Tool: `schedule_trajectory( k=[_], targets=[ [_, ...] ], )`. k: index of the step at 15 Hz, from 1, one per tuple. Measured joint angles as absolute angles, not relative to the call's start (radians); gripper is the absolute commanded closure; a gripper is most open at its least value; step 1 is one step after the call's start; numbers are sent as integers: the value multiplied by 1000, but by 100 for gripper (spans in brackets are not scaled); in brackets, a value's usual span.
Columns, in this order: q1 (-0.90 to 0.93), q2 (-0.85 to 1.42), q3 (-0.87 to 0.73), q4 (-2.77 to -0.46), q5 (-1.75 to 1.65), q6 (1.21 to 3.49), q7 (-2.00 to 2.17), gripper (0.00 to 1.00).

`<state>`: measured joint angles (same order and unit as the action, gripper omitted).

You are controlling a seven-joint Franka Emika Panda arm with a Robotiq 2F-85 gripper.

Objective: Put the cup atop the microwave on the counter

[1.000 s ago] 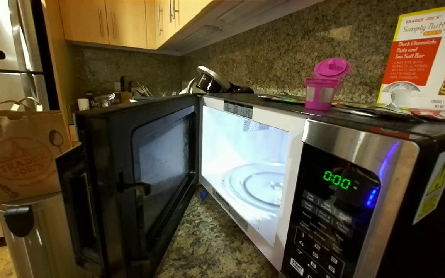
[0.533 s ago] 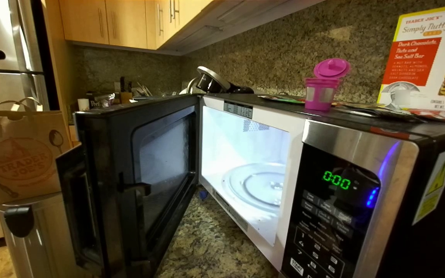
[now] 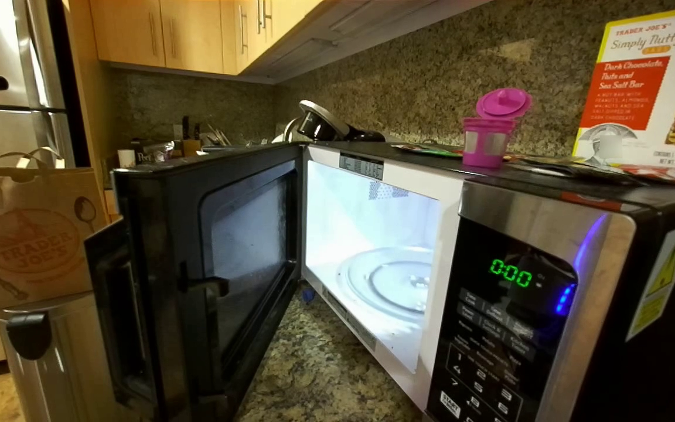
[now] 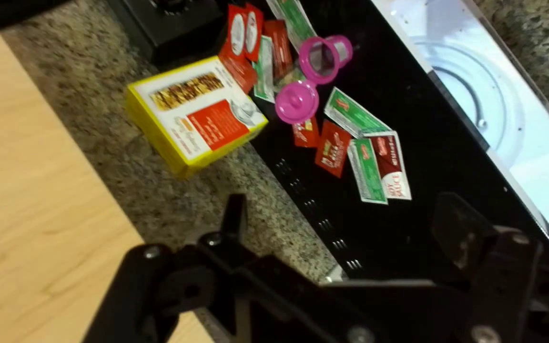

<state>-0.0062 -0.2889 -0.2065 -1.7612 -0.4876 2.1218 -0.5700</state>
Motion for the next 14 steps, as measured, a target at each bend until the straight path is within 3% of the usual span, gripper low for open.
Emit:
schedule_trajectory(
  k=[5,14],
  targets=[
    [-7,-137,-225,-1687,-265,2120,-789,0],
    [-68,28,-218,-1602,-252,1973,-824,0]
  ],
)
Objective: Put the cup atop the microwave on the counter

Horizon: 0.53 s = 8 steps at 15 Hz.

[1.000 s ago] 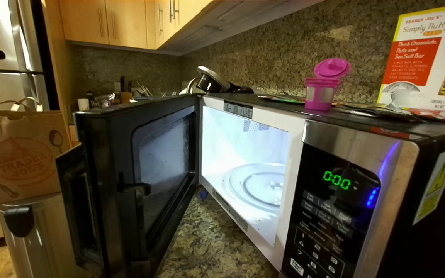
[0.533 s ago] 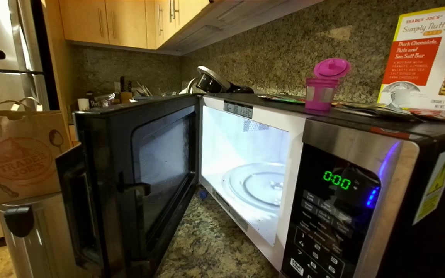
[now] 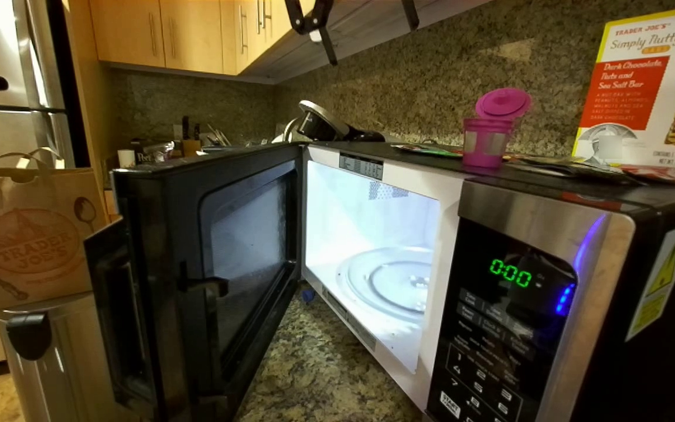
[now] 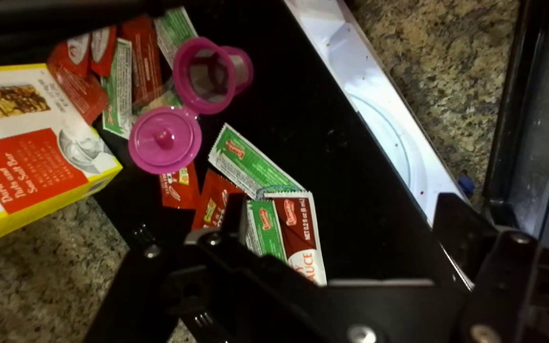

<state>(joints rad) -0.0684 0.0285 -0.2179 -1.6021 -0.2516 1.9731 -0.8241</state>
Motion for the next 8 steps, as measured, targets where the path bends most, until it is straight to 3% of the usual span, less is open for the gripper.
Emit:
schedule_trajectory(
  k=[8],
  targets=[
    [-132,115,-217,-1597,-259,1988,-806,0]
  ],
)
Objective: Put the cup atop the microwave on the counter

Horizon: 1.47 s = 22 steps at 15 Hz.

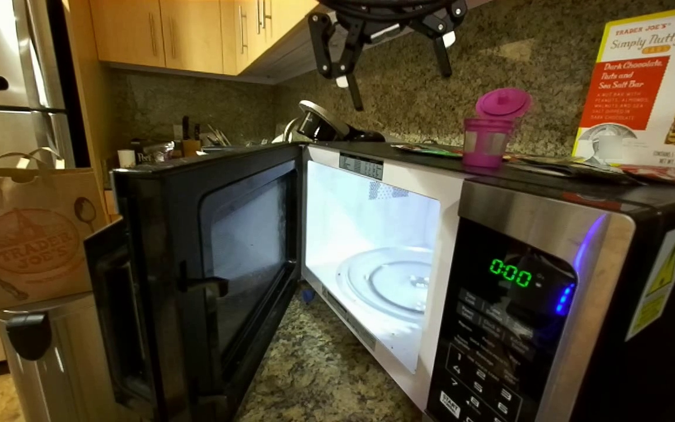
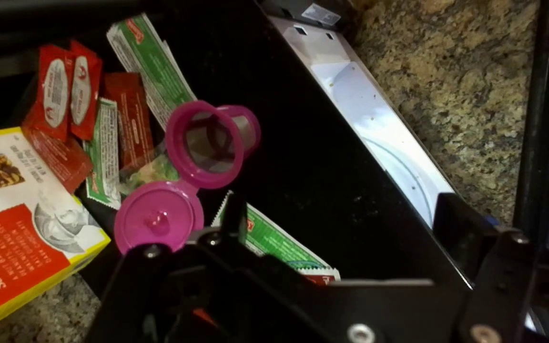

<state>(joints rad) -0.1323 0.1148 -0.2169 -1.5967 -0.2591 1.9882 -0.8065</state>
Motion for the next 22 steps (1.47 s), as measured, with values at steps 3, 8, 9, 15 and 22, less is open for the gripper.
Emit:
schedule_trajectory(
  k=[3,8,9,15,22],
  targets=[
    [-150,134,-217,-1597,-259,2013,-792,0],
    [-180,176,-218,-1597,-259,2107,-768,0],
    [-187,184,-218,-1597,-258,2126,-765,0],
    [-220,207,-218,-1597,-249,2212,-755,55],
    [-221,208,-216,-1596,-249,2254,-755,93]
  ],
)
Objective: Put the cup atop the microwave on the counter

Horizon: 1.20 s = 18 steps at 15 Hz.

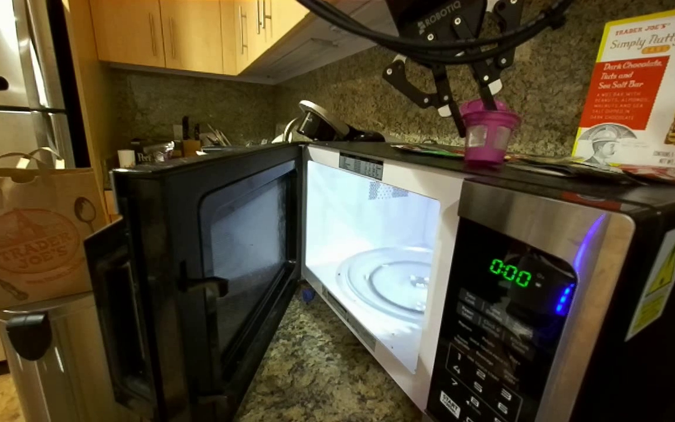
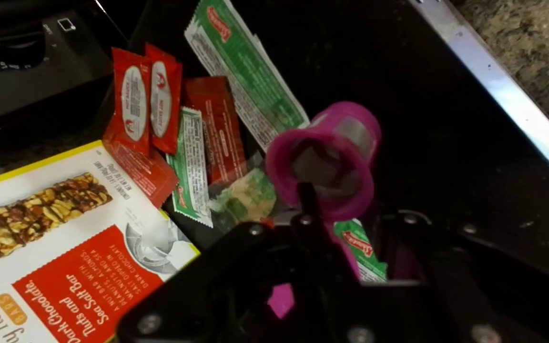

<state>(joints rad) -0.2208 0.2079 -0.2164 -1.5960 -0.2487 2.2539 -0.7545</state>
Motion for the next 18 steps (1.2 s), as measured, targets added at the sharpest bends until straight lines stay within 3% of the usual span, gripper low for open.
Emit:
schedule_trajectory(
  k=[2,4,12,18],
  targets=[
    [-221,207,-216,-1596,-248,2255,-751,97],
    [-221,205,-216,-1596,-242,2263,-744,93],
    [-180,84,-171,-1603,-299,2417,-733,93],
    [-47,-16,-52,-1602,-282,2380,-846,93]
  ],
)
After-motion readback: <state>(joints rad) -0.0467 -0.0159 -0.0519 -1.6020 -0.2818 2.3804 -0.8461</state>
